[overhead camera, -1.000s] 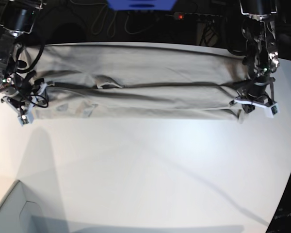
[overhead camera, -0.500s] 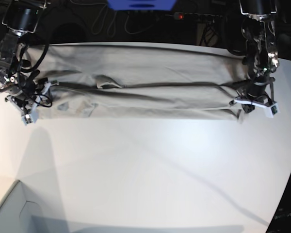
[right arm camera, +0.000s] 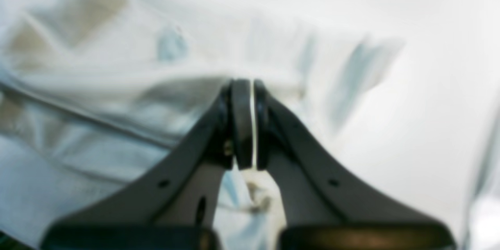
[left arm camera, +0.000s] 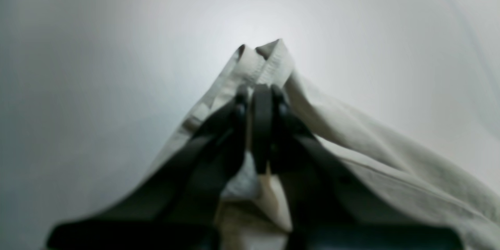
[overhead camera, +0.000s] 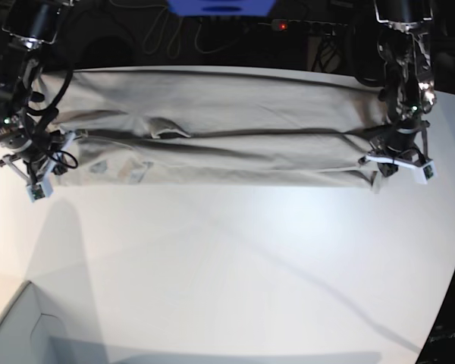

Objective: Layout the t-shirt on the table in an organized manner, then fold the t-shirt properly
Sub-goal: 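Hold the strip ends with both grippers and adjust the fold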

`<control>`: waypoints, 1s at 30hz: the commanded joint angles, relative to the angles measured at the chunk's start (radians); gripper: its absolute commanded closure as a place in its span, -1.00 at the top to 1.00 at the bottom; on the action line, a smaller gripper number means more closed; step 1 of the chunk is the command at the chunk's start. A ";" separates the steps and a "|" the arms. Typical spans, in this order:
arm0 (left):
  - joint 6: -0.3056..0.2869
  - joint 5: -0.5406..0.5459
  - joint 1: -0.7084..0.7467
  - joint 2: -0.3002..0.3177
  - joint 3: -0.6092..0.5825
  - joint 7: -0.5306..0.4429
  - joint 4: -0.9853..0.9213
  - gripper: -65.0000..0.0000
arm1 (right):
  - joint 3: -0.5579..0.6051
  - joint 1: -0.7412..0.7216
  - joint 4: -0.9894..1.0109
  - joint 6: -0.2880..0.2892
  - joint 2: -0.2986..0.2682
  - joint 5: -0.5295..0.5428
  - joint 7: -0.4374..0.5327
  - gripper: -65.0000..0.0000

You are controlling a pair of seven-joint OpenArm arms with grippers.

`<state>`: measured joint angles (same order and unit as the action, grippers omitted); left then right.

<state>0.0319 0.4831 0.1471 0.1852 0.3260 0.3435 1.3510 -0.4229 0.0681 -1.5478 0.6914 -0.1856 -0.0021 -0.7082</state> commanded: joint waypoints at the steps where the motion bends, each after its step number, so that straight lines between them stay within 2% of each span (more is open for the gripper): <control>1: -0.002 0.001 -0.013 0.012 0.005 -0.022 0.021 -1.00 | -0.004 0.005 -0.050 0.007 -0.012 0.011 0.012 -1.00; 4: -0.002 0.001 -0.013 0.012 0.005 -0.022 0.021 -1.00 | -0.006 0.020 -0.096 0.007 -0.007 0.011 0.011 -1.00; 7: -0.002 0.001 -0.013 0.012 0.005 -0.022 0.021 -1.00 | -0.004 0.002 -0.039 0.007 -0.012 0.009 0.011 -0.99; 10: -0.002 0.001 -0.013 0.013 0.005 -0.022 0.021 -1.00 | -0.004 -0.041 0.048 0.007 -0.021 0.009 0.009 -0.68; 12: -0.002 0.001 -0.013 0.013 0.005 -0.022 0.021 -1.00 | -0.004 -0.064 0.096 0.007 -0.045 0.009 -0.004 -0.36; 15: -0.002 0.001 -0.013 0.017 0.005 -0.022 0.021 -1.00 | -0.004 -0.104 0.168 0.007 -0.053 0.009 -0.029 0.05; 17: -0.002 0.001 -0.013 0.017 0.003 -0.022 0.021 -1.00 | -0.004 -0.124 0.201 0.007 -0.055 0.009 -0.024 0.20; 26: -0.002 0.001 -0.013 0.013 0.005 -0.022 0.021 -1.00 | 0.002 -0.129 0.229 0.007 -0.024 0.011 -0.028 0.12; 30: -0.002 0.001 -0.013 0.012 0.005 -0.022 0.021 -1.00 | 0.002 -0.132 0.300 0.007 -0.025 0.011 -0.024 -0.02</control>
<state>0.0319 0.4824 0.1463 0.1875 0.3260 0.3424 1.3529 -0.4179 -0.0494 -1.2343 0.6907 -0.1970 0.0086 -0.7345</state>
